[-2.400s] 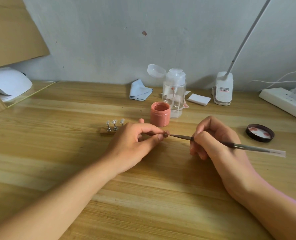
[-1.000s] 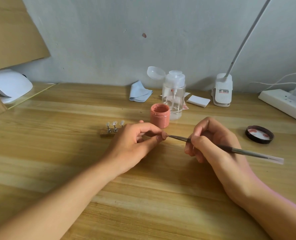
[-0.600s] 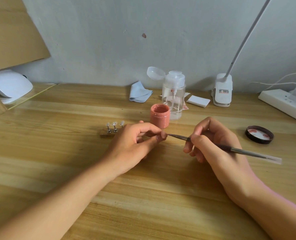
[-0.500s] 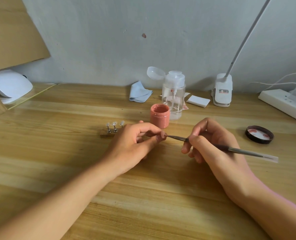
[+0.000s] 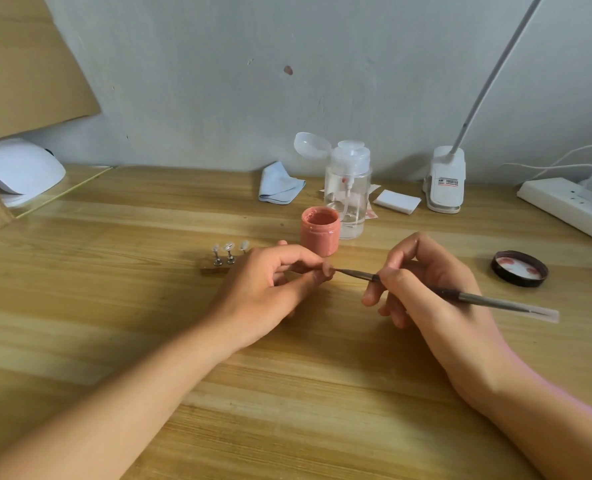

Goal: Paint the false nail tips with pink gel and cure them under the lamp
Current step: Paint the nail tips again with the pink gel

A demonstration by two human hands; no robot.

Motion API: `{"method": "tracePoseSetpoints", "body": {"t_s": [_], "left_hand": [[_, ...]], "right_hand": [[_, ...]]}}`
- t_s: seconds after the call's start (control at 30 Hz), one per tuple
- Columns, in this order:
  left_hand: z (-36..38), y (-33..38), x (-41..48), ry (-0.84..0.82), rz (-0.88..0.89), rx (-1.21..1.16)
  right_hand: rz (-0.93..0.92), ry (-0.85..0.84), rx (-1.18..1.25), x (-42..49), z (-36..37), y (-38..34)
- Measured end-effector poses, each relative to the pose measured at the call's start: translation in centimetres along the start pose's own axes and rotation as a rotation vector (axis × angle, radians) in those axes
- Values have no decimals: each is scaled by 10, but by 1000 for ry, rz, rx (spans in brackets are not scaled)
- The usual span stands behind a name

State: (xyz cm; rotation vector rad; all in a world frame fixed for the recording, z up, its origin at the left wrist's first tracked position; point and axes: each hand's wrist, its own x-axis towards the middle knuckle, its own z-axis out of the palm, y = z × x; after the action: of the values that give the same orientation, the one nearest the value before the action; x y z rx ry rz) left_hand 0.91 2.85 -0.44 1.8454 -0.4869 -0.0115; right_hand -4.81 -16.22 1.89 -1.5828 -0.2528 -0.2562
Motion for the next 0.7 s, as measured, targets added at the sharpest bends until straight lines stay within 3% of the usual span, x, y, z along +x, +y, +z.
{"method": "tracePoseSetpoints", "body": {"t_s": [0.7], "left_hand": [[-2,-8,3,9,63,90]], "right_hand": [[-61,-33,-9,-2,-3,1]]}}
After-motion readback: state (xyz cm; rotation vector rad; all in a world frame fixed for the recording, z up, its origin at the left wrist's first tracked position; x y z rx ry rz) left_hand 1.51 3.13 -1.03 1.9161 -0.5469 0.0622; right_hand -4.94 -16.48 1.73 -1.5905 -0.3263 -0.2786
